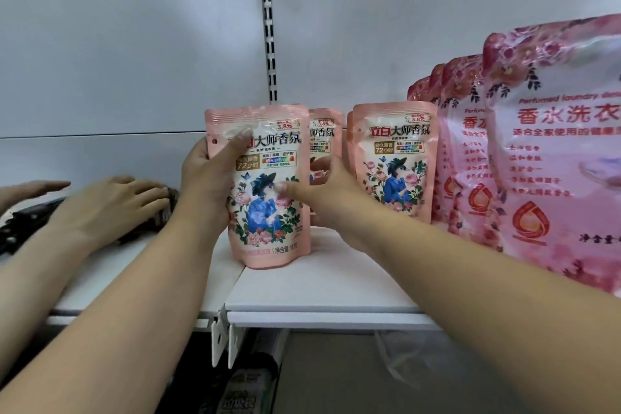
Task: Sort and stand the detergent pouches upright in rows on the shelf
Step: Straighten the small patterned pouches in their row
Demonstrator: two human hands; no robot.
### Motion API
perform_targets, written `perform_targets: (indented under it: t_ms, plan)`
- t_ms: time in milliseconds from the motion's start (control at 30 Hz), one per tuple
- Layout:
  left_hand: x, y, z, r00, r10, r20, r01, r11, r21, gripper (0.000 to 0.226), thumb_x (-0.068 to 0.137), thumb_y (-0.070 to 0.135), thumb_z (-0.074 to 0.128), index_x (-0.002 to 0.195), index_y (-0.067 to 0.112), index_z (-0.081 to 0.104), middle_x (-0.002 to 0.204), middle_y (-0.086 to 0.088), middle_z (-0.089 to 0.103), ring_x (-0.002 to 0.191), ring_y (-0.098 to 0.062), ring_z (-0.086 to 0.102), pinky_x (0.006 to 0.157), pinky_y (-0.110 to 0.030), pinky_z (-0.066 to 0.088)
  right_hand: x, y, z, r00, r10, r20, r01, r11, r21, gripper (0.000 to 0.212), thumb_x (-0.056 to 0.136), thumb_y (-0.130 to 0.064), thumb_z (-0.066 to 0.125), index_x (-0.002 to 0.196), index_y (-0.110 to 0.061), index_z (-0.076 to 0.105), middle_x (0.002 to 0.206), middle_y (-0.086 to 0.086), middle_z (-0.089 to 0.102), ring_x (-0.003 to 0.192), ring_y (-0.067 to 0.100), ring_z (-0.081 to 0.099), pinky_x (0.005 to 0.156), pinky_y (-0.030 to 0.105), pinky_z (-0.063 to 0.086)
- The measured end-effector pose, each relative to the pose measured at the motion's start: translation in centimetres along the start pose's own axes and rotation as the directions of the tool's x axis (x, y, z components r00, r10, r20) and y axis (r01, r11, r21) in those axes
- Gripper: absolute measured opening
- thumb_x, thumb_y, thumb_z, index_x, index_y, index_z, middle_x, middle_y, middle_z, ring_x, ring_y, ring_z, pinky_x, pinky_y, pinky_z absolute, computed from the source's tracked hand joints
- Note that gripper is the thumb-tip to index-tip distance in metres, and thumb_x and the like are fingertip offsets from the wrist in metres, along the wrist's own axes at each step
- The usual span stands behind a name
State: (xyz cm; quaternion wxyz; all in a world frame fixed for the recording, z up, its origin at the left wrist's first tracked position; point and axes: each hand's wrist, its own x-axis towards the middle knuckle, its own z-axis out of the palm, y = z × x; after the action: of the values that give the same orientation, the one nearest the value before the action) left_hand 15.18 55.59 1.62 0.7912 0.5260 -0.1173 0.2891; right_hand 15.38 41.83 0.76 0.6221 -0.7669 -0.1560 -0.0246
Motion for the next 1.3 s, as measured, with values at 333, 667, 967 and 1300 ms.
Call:
perform_targets:
  t_ms: [333,667,967,1300]
  plan:
    - [0.4,-0.6,0.1,0.972,-0.168,0.166,0.151,0.982,0.11,0.023,0.078,0.034,0.061,0.095,0.019,0.065,0.092,-0.005,0.073,0.087,-0.023,0.069,0.081,-0.038,0.053,-0.6,0.8,-5.8,0.976,-0.018,-0.217,0.035,0.996,0.077,0.022,0.081,-0.012,0.066,0.102,-0.014,0.059,0.102,0.002,0.063,0.098,0.025,0.062,0.091,0.045,0.05]
    - [0.8,-1.9,0.1,0.896,-0.384,0.223,0.334,0.914,0.232,0.026,0.074,0.004,0.066,0.098,0.015,0.064,0.091,-0.006,0.073,0.084,-0.022,0.07,0.073,-0.037,0.054,-2.5,1.8,-9.0,0.943,0.018,-0.332,0.034,0.988,0.149,0.009,0.09,-0.016,0.055,0.086,-0.023,0.052,0.099,0.003,0.066,0.09,0.03,0.064,0.082,0.059,0.05]
    - [1.1,-2.3,0.5,0.855,-0.446,0.264,0.273,0.821,0.502,0.039,0.067,0.009,0.074,0.1,0.022,0.058,0.097,0.001,0.07,0.091,-0.018,0.064,0.074,-0.035,0.051,-2.6,2.3,-9.1,0.958,0.065,-0.28,-0.013,0.983,0.182,0.015,0.085,-0.013,0.062,0.096,-0.017,0.053,0.092,0.002,0.065,0.084,0.024,0.062,0.085,0.051,0.05]
    - [1.4,-3.5,0.6,0.877,-0.453,0.159,0.33,0.81,0.485,0.042,0.077,0.007,0.069,0.115,0.014,0.053,0.104,-0.003,0.065,0.09,-0.017,0.062,0.069,-0.031,0.051,-2.2,2.9,-9.1,0.923,0.06,-0.38,-0.007,0.99,0.139,0.015,0.086,-0.011,0.061,0.091,-0.02,0.051,0.112,0.009,0.064,0.099,0.03,0.063,0.086,0.052,0.05]
